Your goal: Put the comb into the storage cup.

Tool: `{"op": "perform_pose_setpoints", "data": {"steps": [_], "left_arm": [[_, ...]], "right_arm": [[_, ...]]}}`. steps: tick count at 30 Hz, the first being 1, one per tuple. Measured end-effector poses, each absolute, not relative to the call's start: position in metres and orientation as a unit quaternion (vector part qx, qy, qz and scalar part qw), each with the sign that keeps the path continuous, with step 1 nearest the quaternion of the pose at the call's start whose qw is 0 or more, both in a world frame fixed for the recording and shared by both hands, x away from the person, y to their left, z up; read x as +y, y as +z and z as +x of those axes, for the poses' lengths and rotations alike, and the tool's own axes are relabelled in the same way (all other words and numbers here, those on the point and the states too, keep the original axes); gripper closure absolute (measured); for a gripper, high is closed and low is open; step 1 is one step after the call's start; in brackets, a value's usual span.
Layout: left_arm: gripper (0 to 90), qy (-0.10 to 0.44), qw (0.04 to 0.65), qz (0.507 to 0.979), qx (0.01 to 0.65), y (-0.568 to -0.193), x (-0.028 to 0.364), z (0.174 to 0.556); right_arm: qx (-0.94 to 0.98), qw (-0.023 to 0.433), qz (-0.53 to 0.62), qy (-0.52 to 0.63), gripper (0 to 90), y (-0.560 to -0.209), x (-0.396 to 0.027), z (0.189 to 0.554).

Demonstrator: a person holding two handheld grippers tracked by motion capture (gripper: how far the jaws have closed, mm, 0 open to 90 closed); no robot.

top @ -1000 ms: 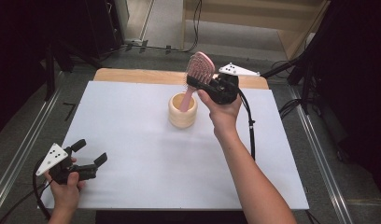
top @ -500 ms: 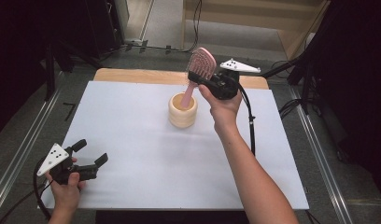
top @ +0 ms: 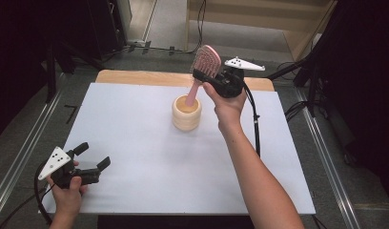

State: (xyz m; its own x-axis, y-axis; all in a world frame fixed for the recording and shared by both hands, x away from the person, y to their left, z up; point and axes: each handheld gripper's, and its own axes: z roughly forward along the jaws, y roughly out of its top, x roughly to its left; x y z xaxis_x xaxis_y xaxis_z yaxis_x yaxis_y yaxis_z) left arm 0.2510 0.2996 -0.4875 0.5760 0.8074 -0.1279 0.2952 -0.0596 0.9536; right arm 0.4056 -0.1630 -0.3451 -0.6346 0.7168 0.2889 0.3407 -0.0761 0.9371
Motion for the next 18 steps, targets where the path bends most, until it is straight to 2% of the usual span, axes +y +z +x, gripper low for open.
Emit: {"op": "perform_pose_setpoints", "data": {"steps": [18], "left_arm": [[0.0,0.23,0.556,0.696,0.392,-0.488,0.298,0.251]], "right_arm": [[0.67,0.147,0.414,0.598,61.7,-0.363,-0.158,0.419]]}}
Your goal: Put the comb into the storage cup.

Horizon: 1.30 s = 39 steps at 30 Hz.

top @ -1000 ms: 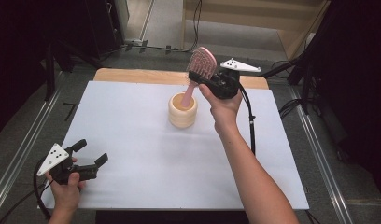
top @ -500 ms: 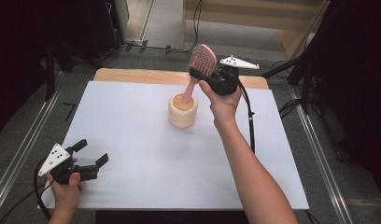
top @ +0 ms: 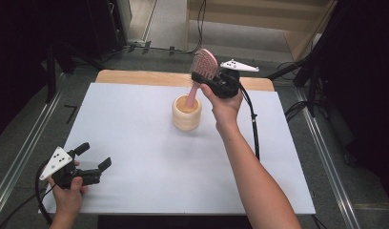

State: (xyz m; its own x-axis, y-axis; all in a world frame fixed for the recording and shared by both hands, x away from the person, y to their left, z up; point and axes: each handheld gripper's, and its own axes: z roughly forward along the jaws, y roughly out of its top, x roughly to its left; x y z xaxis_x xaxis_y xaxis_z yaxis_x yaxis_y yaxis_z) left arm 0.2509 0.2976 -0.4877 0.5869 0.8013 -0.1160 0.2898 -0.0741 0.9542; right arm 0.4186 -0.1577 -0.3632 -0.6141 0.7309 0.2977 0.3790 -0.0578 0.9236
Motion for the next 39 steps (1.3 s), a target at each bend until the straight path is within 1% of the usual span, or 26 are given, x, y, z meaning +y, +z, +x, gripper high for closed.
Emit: {"op": "perform_pose_setpoints", "data": {"steps": [39], "left_arm": [[0.0,0.231,0.552,0.699,0.391,-0.488,0.297,0.251]], "right_arm": [[0.67,0.127,0.449,0.578,61.6,-0.414,-0.148,0.426]]}}
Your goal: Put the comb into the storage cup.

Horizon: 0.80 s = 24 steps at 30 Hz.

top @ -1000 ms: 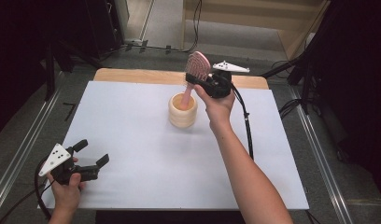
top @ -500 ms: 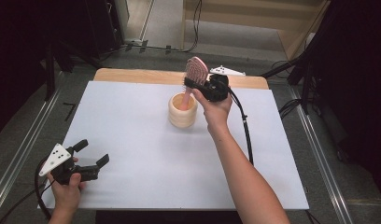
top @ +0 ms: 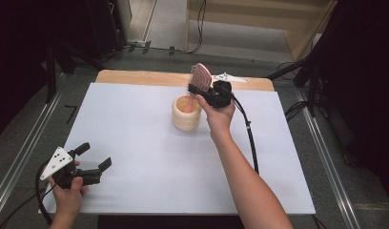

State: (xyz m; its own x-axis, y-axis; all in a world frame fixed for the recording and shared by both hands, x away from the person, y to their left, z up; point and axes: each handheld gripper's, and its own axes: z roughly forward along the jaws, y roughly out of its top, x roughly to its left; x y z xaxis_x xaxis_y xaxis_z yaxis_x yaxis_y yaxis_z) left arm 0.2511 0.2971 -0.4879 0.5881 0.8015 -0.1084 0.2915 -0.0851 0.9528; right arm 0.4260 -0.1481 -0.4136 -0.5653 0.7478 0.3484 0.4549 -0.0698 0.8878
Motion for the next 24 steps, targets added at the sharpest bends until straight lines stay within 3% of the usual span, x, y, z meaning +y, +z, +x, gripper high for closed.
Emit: {"op": "perform_pose_setpoints", "data": {"steps": [24], "left_arm": [[0.0,0.232,0.549,0.702,0.39,-0.488,0.297,0.251]], "right_arm": [[0.652,0.111,0.488,0.569,61.5,-0.44,-0.151,0.428]]}}
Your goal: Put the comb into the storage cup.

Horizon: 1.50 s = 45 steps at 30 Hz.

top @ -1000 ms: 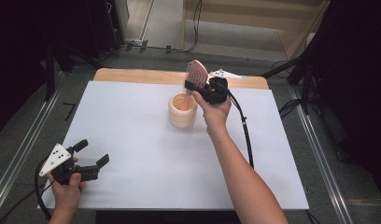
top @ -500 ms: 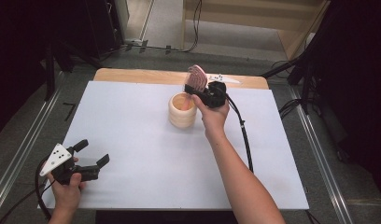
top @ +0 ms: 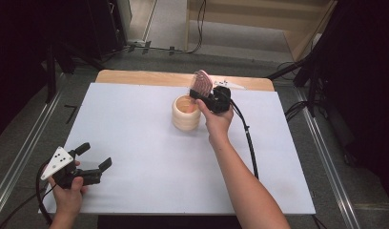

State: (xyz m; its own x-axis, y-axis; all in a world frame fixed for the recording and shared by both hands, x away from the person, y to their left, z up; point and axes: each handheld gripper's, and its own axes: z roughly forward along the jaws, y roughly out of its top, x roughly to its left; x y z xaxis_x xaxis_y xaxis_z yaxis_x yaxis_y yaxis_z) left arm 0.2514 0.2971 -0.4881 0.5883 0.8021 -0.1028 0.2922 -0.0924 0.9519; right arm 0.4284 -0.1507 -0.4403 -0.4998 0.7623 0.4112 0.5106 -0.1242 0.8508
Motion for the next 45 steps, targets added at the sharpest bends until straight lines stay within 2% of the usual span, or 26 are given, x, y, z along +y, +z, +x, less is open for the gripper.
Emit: {"op": "perform_pose_setpoints", "data": {"steps": [7,9,15,20,21,22,25,27,31,39,42,45], "left_arm": [[0.0,0.232,0.549,0.701,0.391,-0.488,0.297,0.251],[0.0,0.232,0.549,0.701,0.391,-0.488,0.297,0.252],[0.0,0.231,0.55,0.701,0.391,-0.488,0.297,0.252],[0.0,0.231,0.55,0.701,0.391,-0.488,0.296,0.252],[0.0,0.231,0.55,0.701,0.391,-0.488,0.296,0.252],[0.0,0.231,0.55,0.701,0.391,-0.488,0.296,0.252],[0.0,0.231,0.55,0.701,0.391,-0.489,0.296,0.252],[0.0,0.231,0.551,0.701,0.39,-0.489,0.296,0.252],[0.0,0.231,0.551,0.701,0.39,-0.489,0.296,0.252],[0.0,0.23,0.55,0.702,0.39,-0.489,0.296,0.252],[0.0,0.231,0.548,0.703,0.39,-0.489,0.296,0.252],[0.0,0.231,0.548,0.703,0.39,-0.489,0.295,0.252]], "right_arm": [[0.646,0.103,0.499,0.569,59.3,-0.441,-0.156,0.43],[0.643,0.094,0.501,0.572,53.5,-0.441,-0.16,0.43],[0.647,0.092,0.502,0.566,46.4,-0.443,-0.164,0.429],[0.652,0.099,0.501,0.561,35.8,-0.444,-0.167,0.427],[0.656,0.103,0.499,0.557,30.6,-0.444,-0.167,0.426],[0.656,0.103,0.499,0.557,30.6,-0.444,-0.167,0.426],[0.665,0.116,0.493,0.549,18.8,-0.444,-0.166,0.423],[0.671,0.123,0.483,0.549,15.3,-0.444,-0.167,0.42],[0.675,0.122,0.475,0.552,9.9,-0.444,-0.169,0.416],[0.69,0.139,0.462,0.54,8.4,-0.445,-0.173,0.404],[0.692,0.149,0.456,0.539,0.0,-0.446,-0.176,0.397],[0.695,0.151,0.452,0.539,0.0,-0.447,-0.179,0.393]]}}
